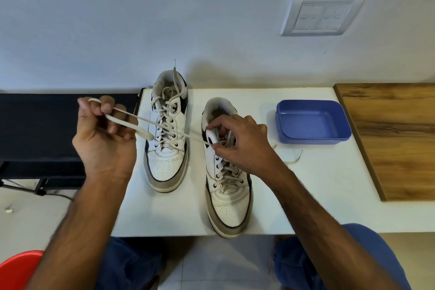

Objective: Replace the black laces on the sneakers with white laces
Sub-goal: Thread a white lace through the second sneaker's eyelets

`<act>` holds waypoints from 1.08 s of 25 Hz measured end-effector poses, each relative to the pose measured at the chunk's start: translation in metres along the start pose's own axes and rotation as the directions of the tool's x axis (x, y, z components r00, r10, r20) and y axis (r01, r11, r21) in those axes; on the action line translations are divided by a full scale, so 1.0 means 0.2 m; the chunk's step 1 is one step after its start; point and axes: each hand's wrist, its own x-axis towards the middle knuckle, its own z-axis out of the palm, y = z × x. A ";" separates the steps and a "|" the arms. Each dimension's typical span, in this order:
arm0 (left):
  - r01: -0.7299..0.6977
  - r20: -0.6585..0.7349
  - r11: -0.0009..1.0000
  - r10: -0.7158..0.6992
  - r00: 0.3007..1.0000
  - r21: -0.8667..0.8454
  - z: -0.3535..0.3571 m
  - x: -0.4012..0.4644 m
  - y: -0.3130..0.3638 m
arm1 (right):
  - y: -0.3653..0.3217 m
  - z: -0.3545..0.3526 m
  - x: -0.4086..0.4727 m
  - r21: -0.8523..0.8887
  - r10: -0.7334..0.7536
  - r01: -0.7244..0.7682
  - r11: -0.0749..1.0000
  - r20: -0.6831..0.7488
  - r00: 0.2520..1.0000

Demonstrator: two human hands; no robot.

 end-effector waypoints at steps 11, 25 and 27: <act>-0.211 0.247 0.477 -0.013 0.969 0.853 0.00 0.00 -0.08 | 0.16 -0.16 -0.03 0.374 -0.014 0.010 0.927 0.007 1.000; -0.584 0.584 0.103 -0.310 0.750 0.805 0.11 -0.10 -0.23 | 0.15 -0.13 -0.04 0.260 0.021 -0.022 0.965 0.009 1.000; -0.538 0.567 0.181 -0.197 0.800 0.823 0.11 -0.11 -0.28 | 0.11 -0.08 -0.03 0.228 0.071 -0.058 0.972 -0.048 0.996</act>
